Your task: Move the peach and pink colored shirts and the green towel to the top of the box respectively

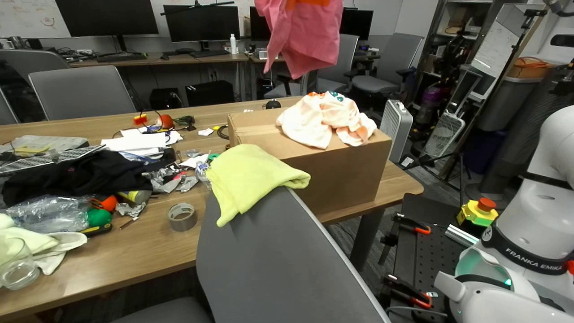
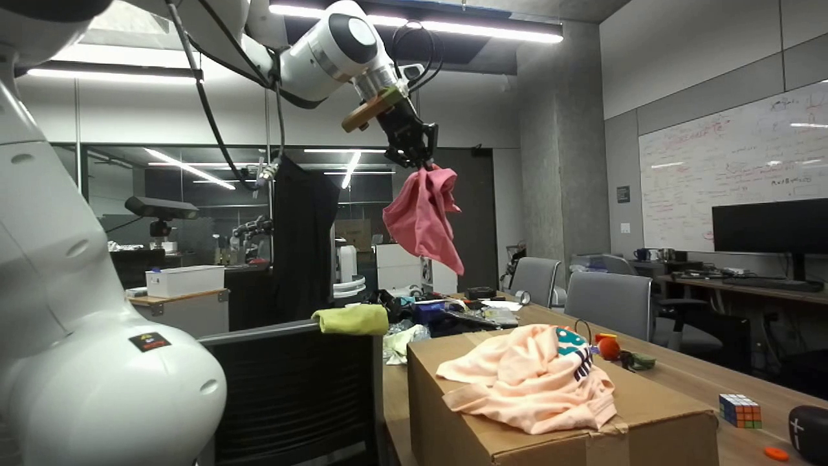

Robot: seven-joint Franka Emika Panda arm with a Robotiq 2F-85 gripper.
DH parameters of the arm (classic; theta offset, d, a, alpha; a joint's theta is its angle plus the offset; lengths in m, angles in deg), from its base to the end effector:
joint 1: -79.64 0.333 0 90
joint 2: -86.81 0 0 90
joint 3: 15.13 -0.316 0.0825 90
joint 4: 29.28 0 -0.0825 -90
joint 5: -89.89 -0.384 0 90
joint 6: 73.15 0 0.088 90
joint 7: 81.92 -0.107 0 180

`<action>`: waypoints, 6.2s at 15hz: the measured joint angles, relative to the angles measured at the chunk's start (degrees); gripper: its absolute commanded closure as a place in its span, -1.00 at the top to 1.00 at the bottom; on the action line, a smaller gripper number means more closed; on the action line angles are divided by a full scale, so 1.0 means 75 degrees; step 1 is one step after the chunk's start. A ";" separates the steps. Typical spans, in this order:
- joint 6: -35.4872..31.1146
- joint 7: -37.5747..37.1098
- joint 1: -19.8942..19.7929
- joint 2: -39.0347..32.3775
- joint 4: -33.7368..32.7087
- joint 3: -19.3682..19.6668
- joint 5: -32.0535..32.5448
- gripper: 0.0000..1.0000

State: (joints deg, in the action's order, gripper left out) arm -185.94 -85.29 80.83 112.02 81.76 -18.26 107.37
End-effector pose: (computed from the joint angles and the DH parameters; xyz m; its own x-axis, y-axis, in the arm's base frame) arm 0.4436 0.0206 0.7118 0.8829 0.1328 0.4504 -0.0071 -0.9552 0.2957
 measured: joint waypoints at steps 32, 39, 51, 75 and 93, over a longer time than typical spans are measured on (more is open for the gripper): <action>-0.0241 -0.0859 0.0826 0.0459 0.1306 -0.0873 -0.0346 1.00; 0.0298 0.0685 0.1544 0.0037 0.1572 -0.1181 -0.0947 1.00; -0.0466 0.0892 0.1575 -0.1510 0.1547 -0.1615 -0.0816 1.00; -0.0940 -0.0497 0.1753 -0.3064 0.1553 -0.1816 -0.1028 1.00; -0.0952 -0.0491 0.1731 -0.3083 0.1407 -0.1675 -0.0828 -1.00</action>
State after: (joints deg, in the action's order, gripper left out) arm -193.07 -88.97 93.81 88.89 92.32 -30.82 101.16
